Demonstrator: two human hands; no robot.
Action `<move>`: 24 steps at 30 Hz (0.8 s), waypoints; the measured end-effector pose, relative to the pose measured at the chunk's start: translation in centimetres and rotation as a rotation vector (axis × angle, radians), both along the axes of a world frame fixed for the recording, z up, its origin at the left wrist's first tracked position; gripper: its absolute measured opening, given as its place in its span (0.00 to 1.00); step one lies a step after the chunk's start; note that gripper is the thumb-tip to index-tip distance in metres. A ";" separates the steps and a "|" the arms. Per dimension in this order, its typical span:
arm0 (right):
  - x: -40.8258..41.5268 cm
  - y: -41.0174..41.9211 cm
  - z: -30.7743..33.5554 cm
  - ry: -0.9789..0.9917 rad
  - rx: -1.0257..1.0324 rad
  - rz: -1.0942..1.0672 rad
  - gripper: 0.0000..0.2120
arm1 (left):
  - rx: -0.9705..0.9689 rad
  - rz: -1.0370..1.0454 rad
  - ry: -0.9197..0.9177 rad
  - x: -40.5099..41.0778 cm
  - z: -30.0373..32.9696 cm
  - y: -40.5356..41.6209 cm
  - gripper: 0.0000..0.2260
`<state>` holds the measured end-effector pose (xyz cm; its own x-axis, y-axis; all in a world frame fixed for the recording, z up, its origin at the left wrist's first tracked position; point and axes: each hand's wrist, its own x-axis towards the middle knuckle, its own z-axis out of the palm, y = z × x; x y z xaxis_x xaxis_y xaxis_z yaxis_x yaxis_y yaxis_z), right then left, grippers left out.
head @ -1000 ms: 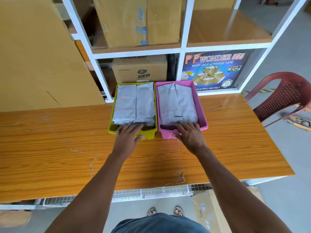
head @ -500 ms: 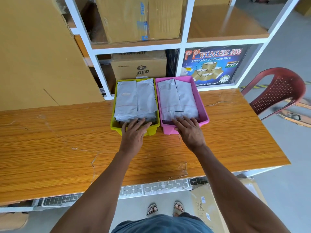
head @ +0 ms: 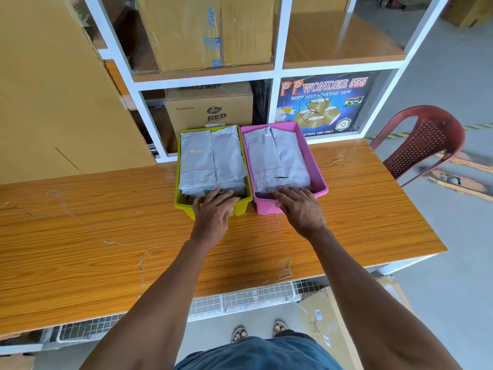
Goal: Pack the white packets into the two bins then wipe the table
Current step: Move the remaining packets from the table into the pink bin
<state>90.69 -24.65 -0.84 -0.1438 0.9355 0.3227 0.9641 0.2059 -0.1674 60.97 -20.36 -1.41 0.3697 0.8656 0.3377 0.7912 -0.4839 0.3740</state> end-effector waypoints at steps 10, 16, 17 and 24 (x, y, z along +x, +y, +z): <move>3.0 -2.1 0.2 0.001 -0.026 -0.134 0.26 | -0.013 -0.011 -0.070 4.5 -0.4 -0.3 0.16; 5.1 -3.3 0.4 0.003 -0.013 -0.163 0.24 | 0.054 -0.056 -0.103 7.1 -0.6 -0.6 0.12; 5.5 -3.5 0.3 0.005 -0.006 -0.165 0.24 | 0.059 -0.064 -0.106 7.6 -0.6 -0.6 0.13; 9.7 -4.6 0.4 0.012 -0.011 -0.178 0.26 | 0.058 -0.095 -0.077 11.9 -0.2 -1.4 0.16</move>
<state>100.36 -29.28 -0.39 0.0284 0.9493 0.3130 0.9831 0.0302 -0.1806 72.85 -21.78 -1.57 0.4201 0.8061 0.4168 0.7109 -0.5778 0.4010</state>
